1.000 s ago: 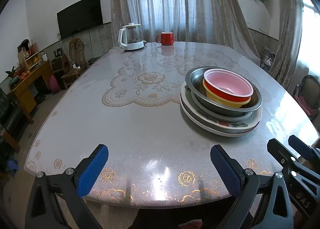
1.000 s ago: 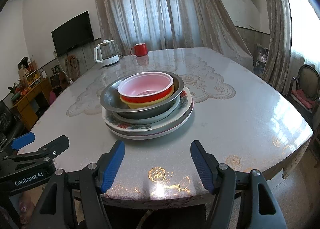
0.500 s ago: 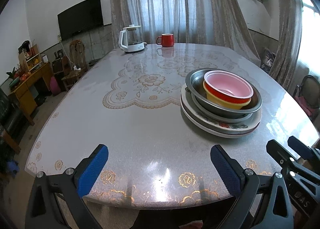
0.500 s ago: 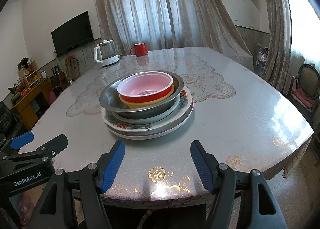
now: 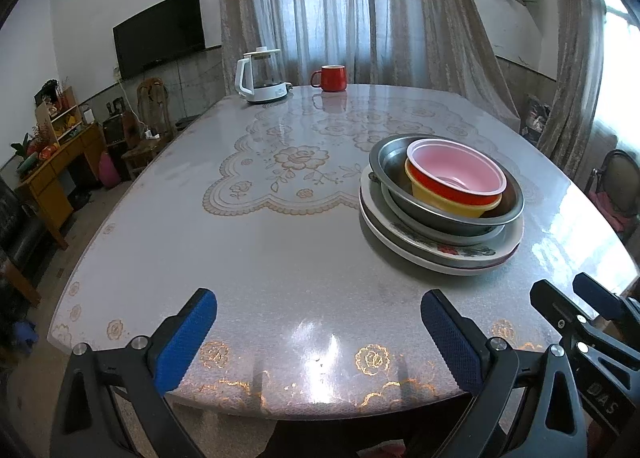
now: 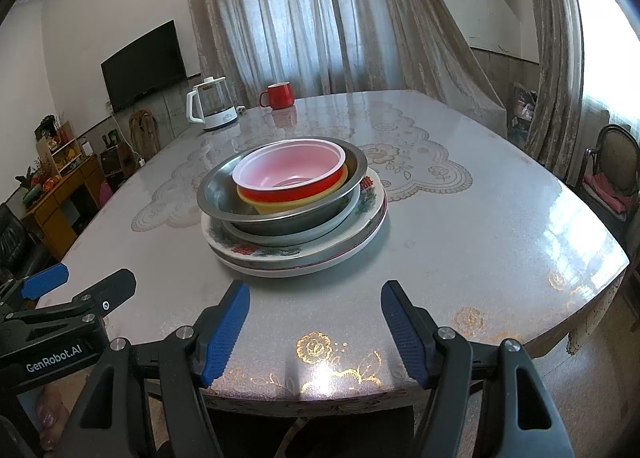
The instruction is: Organize plates and bowls
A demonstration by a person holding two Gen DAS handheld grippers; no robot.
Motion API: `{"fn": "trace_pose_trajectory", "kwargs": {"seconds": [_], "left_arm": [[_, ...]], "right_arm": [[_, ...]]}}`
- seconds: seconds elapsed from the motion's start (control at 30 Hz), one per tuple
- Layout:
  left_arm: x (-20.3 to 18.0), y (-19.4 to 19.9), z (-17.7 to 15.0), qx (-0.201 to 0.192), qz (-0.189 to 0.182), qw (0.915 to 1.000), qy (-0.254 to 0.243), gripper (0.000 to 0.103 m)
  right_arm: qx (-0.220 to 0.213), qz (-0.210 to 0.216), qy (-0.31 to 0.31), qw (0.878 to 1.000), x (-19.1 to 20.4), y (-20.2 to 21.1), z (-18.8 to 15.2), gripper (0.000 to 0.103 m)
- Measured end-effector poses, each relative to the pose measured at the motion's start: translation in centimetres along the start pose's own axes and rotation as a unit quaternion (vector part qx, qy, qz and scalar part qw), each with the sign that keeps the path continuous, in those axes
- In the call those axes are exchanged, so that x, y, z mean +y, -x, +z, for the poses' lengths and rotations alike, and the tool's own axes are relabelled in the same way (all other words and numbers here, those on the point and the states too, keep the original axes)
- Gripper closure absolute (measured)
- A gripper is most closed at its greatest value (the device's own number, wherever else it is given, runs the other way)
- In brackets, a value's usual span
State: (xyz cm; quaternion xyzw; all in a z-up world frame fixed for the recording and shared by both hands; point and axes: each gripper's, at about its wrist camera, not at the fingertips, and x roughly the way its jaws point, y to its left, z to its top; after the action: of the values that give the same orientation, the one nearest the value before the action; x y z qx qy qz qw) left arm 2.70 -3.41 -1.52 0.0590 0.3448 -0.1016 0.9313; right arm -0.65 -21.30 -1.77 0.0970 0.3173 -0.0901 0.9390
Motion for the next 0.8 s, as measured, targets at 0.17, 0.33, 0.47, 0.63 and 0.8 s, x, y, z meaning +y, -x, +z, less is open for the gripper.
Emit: {"fn": "trace_pose_trajectory", "kwargs": {"seconds": [0.17,0.33,0.47,0.63,0.8], "left_arm": [[-0.04,-0.10,0.03,-0.001,-0.001,1.0000,-0.001,0.000],[-0.12,-0.18,0.10,-0.001,-0.001,1.0000,-0.002,0.000],[-0.16,-0.25,0.15,0.000,0.000,1.0000,-0.003,0.000],[-0.24,-0.39,0.30,0.002,-0.002,1.0000,-0.003,0.000],[-0.38,-0.62,0.32,0.004,-0.006,1.0000,-0.005,0.000]], "right_arm": [[0.001,-0.001,0.000,1.000,0.01,0.06,0.02,0.034],[0.003,-0.001,0.001,1.000,0.00,-0.04,0.08,0.034],[0.004,-0.002,0.002,1.000,0.01,-0.19,0.15,0.034],[0.005,-0.001,0.002,1.000,-0.06,-0.42,0.23,0.034],[0.007,-0.002,0.002,1.000,-0.18,-0.59,0.25,0.034]]}}
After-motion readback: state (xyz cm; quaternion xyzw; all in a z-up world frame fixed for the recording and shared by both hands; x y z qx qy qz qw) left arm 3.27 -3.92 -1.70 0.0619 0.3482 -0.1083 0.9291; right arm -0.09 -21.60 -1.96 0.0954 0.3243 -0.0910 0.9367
